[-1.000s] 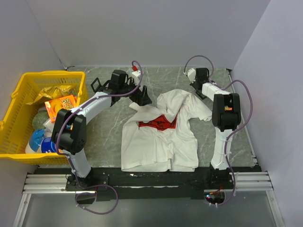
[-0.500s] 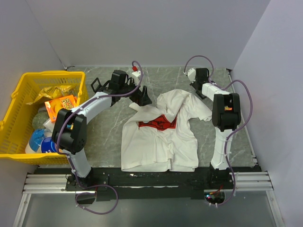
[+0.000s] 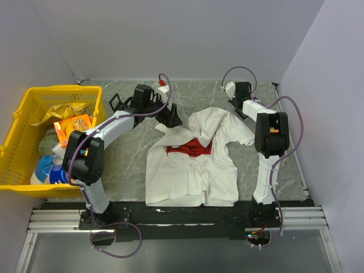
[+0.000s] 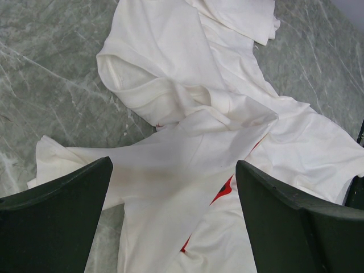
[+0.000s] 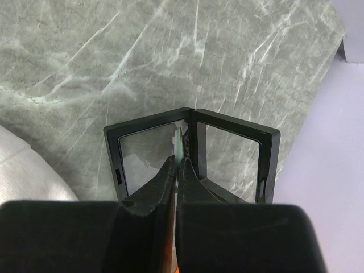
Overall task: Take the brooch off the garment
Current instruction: Place the brooch in the brooch box.
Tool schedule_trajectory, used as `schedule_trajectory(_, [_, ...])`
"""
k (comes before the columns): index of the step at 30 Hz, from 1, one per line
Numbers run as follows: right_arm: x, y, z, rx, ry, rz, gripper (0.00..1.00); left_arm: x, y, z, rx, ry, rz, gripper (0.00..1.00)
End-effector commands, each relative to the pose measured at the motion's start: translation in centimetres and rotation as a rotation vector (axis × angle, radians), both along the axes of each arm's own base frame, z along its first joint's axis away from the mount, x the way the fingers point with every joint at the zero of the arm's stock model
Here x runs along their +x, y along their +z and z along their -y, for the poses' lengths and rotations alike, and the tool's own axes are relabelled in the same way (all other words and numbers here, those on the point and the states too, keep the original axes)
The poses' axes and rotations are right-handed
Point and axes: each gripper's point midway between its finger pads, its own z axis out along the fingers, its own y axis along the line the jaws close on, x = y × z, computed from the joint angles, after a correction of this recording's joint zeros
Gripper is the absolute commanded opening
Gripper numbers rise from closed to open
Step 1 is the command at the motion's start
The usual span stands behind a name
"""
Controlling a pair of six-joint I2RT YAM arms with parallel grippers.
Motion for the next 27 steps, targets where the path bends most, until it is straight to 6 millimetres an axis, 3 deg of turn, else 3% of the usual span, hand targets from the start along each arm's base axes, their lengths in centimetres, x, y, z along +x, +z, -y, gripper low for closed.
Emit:
schedule_trajectory(1, [0.3,2.4,0.7,0.009,-0.023,0.072,0.00,0.1,0.7,0.4,-0.035,-0.017,0.016,0.96])
schedule_trajectory(9, [0.3,2.4,0.7,0.011,-0.026,0.063,0.00,0.1,0.7,0.3,-0.035,-0.017,0.017,0.96])
schedule_trajectory(18, [-0.2,2.2,-0.1,0.053,0.007,0.025,0.16,0.2,0.7,0.2,-0.033,-0.013,0.017,0.96])
schedule_trajectory(24, [-0.6,1.9,-0.5,0.065,0.035,-0.003,0.37,0.3,0.8,0.1,-0.032,-0.008,0.021,0.96])
schedule_trajectory(27, [-0.7,2.1,-0.7,0.075,0.042,-0.009,0.40,0.4,0.8,0.0,-0.033,-0.006,0.020,0.96])
